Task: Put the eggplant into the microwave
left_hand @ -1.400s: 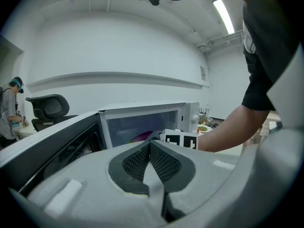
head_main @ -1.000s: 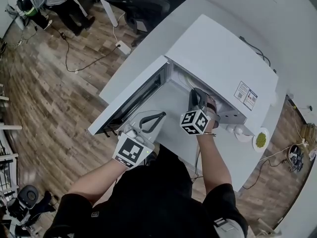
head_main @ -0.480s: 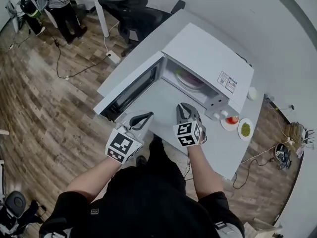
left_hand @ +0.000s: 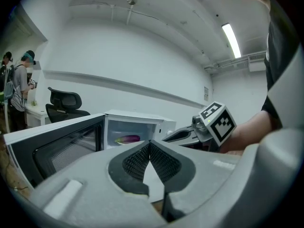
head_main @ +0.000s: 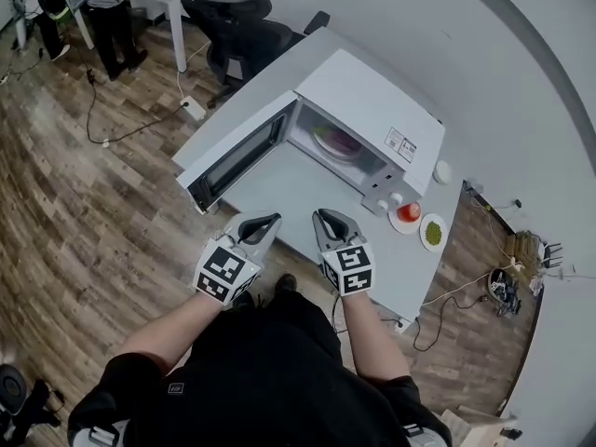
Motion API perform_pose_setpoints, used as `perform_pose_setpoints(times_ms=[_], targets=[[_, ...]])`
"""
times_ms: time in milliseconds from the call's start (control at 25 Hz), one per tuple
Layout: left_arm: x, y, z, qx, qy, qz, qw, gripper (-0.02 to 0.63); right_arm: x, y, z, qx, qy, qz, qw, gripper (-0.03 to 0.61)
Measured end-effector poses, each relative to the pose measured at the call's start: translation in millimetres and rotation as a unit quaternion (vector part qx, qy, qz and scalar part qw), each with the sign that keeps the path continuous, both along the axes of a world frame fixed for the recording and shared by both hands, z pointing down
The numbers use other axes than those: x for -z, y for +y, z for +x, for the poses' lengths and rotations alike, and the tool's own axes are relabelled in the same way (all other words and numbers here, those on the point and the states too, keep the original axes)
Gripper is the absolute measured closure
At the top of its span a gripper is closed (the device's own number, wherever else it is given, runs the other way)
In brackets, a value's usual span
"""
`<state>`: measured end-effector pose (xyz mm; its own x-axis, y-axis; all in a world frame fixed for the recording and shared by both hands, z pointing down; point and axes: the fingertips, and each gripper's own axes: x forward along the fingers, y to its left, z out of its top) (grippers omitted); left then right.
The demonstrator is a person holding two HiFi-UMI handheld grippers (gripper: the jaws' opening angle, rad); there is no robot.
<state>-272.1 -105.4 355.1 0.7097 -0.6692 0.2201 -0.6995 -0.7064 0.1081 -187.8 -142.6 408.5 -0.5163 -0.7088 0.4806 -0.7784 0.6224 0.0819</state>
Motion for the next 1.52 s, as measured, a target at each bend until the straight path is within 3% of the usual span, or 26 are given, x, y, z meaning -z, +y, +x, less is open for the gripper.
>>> perform_pose_setpoints(times_ms=[280,600,1080,1320,1520], targets=[[3.6,27.3,4.4,-0.012,-0.001,-0.022,0.9997,0.604,28.5,40.1,10.4,-0.011,-0.102,-0.043,0.994,0.538],[21.8,45.5,30.6,-0.018,-0.005,-0.023,0.9995,0.604,57.6,79.2,34.4,-0.006,-0.192,-0.051,0.98,0.543],[70.5,77.7,97.2,-0.021,0.004,-0.012,0.9997,0.604,114.8,130.9,129.8,-0.024,-0.251,-0.016,0.968,0.558],[86.0,90.8,126.8,-0.029,0.009,-0.01,0.9995,0.604,147.9,148.8,143.4,0.01,-0.264,0.033,0.964,0.563],[95.4,96.0,128.1,-0.007,0.011,-0.005,0.9999,0.604,155.6,155.4,153.1,0.018,-0.262,0.048,0.964,0.565]])
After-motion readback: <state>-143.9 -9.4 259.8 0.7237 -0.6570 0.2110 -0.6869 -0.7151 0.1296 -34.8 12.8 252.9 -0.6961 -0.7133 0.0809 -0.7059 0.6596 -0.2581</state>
